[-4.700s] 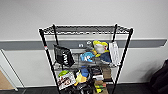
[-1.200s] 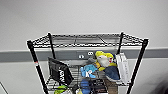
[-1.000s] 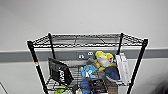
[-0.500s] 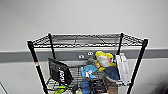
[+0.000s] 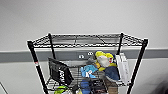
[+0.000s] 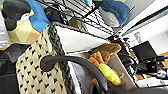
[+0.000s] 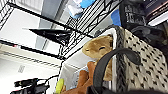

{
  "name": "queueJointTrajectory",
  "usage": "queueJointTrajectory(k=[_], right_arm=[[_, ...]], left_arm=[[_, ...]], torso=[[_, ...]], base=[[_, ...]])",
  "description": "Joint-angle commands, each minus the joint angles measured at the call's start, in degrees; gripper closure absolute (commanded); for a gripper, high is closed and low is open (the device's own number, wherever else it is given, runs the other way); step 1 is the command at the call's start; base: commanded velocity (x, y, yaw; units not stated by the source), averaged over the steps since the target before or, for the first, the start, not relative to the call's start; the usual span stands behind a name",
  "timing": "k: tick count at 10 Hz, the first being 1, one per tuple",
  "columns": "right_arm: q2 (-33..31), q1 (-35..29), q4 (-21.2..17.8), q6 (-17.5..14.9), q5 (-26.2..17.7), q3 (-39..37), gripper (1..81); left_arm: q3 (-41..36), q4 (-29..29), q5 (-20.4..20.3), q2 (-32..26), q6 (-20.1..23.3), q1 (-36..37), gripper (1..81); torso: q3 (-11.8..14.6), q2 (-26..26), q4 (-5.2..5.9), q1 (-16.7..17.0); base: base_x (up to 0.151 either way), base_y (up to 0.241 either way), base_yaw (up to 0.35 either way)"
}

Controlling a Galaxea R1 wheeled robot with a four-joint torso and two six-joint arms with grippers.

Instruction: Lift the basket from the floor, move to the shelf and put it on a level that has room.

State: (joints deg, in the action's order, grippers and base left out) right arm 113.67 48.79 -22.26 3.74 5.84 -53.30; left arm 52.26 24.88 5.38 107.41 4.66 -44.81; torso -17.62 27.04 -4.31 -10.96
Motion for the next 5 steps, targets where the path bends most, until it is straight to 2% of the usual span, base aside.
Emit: queueJointTrajectory(k=[1,5], right_arm=[[-3.94,-11.46,-1.12,1.52,-0.12,6.98,81.1],[-7.28,-17.97,-1.21,5.13,-0.74,11.72,81.1]], left_arm=[[-8.38,0.78,0.95,-6.14,0.62,11.62,81.1],[-12.87,1.66,1.65,-8.95,-1.75,17.60,81.1]], torso=[[0.00,0.00,0.00,0.00],[0.00,0.00,0.00,0.00]], base=[[0.000,0.000,0.000],[0.000,0.000,0.000]])
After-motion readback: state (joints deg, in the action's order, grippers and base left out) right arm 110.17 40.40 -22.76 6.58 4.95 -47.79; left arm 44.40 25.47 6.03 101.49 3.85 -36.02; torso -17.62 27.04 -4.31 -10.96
